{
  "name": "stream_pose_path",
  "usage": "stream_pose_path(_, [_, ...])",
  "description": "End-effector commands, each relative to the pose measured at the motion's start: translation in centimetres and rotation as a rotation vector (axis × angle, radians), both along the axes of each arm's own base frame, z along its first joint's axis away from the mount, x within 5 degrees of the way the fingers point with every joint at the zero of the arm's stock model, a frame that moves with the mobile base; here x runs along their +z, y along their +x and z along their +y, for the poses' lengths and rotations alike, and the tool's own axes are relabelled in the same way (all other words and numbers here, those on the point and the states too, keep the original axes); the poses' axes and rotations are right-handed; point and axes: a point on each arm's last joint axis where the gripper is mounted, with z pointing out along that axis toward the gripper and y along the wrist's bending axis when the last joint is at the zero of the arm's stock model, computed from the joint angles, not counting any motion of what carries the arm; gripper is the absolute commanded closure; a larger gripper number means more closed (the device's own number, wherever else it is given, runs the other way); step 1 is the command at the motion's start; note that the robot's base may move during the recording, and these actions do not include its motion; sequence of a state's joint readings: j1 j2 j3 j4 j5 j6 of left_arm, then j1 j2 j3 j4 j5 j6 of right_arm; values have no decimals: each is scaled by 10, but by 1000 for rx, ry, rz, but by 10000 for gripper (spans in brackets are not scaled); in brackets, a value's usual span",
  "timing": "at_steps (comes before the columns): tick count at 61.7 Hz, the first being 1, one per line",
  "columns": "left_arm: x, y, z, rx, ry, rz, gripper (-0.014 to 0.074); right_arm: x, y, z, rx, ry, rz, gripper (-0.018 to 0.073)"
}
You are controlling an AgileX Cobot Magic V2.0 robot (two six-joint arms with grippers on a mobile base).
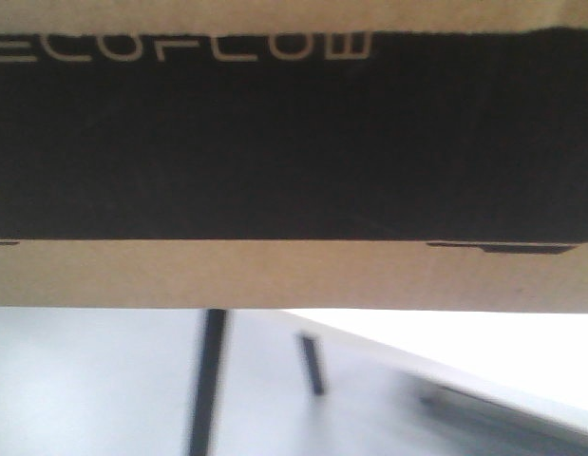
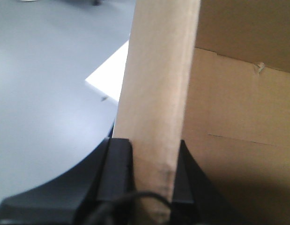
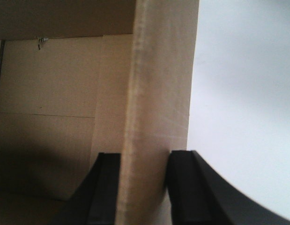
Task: Grab box from left shelf to table start
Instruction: 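Carry the box with both grippers toward the white table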
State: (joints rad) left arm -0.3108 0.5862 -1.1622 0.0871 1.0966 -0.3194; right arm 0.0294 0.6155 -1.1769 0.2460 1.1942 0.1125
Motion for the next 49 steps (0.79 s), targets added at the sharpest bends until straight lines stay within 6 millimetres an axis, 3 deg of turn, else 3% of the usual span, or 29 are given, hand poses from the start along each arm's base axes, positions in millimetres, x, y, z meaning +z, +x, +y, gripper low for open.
stream_pose_path(1, [32, -4, 2, 17, -122, -253, 682, 12, 4, -10, -94, -78, -107, 533])
stream_pose_path(49, [32, -4, 2, 17, -122, -254, 682, 12, 4, -10, -94, -78, -107, 533])
